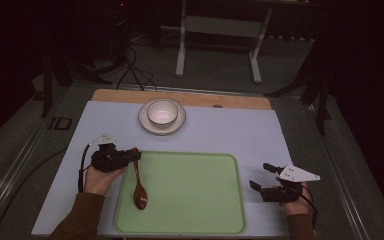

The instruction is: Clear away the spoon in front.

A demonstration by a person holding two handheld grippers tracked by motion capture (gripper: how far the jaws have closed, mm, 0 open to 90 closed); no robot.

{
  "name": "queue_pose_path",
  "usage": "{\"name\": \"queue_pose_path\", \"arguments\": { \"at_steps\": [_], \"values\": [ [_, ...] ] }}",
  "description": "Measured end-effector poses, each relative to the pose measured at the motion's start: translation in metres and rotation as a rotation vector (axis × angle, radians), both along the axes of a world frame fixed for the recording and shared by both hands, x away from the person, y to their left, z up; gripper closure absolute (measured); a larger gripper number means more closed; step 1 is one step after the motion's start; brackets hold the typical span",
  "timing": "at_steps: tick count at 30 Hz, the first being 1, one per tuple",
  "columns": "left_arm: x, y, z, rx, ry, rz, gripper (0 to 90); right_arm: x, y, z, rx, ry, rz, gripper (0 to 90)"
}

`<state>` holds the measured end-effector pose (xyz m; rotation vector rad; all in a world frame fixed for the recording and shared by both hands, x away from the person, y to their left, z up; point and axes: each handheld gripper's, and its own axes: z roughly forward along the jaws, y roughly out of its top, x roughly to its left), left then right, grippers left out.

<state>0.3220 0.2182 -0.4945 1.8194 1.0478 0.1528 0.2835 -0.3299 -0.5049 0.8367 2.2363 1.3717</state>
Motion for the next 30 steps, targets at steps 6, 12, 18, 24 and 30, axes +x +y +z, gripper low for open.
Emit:
{"name": "queue_pose_path", "arguments": {
  "at_steps": [6, 12, 18, 24, 30],
  "values": [
    [0.003, 0.0, -0.009, 0.029, 0.01, 0.005, 70.2, 0.0, 0.0, 0.0, -0.003, 0.003, 0.002, 14.6],
    [0.005, 0.0, -0.015, 0.048, 0.022, -0.002, 69.5, 0.001, 0.001, -0.001, -0.005, 0.005, 0.004, 14.6],
    [0.009, 0.001, -0.021, 0.074, 0.036, -0.004, 68.9, 0.001, 0.001, -0.001, -0.008, 0.009, 0.008, 14.6],
    [0.012, 0.001, -0.026, 0.086, 0.054, -0.006, 68.9, 0.001, 0.002, -0.002, -0.011, 0.01, 0.012, 14.6],
    [0.013, -0.001, -0.032, 0.117, 0.069, -0.021, 68.5, 0.001, 0.002, -0.002, -0.014, 0.014, 0.013, 14.6]
  ]
}}
